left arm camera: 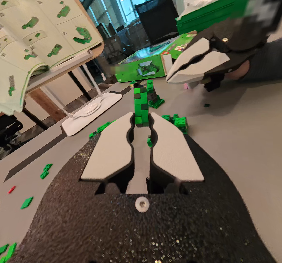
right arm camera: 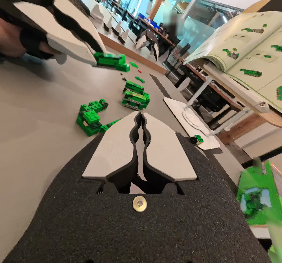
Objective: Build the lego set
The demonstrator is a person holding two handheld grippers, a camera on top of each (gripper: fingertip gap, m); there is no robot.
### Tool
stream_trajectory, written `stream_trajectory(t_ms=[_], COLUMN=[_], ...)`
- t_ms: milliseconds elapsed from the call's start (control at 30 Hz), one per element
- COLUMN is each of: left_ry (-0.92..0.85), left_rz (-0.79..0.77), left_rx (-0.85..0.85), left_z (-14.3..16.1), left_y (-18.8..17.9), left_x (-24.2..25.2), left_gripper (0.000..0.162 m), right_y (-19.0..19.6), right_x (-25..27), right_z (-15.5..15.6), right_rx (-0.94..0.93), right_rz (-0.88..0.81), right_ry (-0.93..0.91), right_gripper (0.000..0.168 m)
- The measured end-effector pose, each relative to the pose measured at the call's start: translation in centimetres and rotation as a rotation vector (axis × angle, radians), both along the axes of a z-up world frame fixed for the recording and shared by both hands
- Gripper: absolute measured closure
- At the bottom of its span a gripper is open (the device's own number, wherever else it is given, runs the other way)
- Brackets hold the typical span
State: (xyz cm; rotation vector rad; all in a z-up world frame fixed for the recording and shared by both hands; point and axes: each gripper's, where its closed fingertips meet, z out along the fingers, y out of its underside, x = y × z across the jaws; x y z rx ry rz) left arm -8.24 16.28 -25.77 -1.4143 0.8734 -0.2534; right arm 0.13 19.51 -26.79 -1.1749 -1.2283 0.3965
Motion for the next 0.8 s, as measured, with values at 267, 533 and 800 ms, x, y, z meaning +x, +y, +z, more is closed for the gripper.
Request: stream_trajectory(t_ms=[267,533,800], left_ry=[0.198,0.31,0.358], left_rz=[-0.1,-0.177,-0.193], left_rx=[-0.002,0.031,0.058], left_z=[-2.1,-3.2,-3.7], left_y=[-1.0,-2.0,-2.3], left_x=[2.3,3.5,3.7], left_gripper=[0.146,0.145,0.146], right_y=[-3.6,-5.2,-5.5], right_x=[-0.7,-1.4,-1.4], right_z=[1.0,-0.8,-2.4], right_rx=[-0.176,-0.091,-0.022], right_rz=[0.331,0.379,0.369], right_ry=[0.094,-0.198,-0.375], right_gripper=[0.154,0.145,0.167])
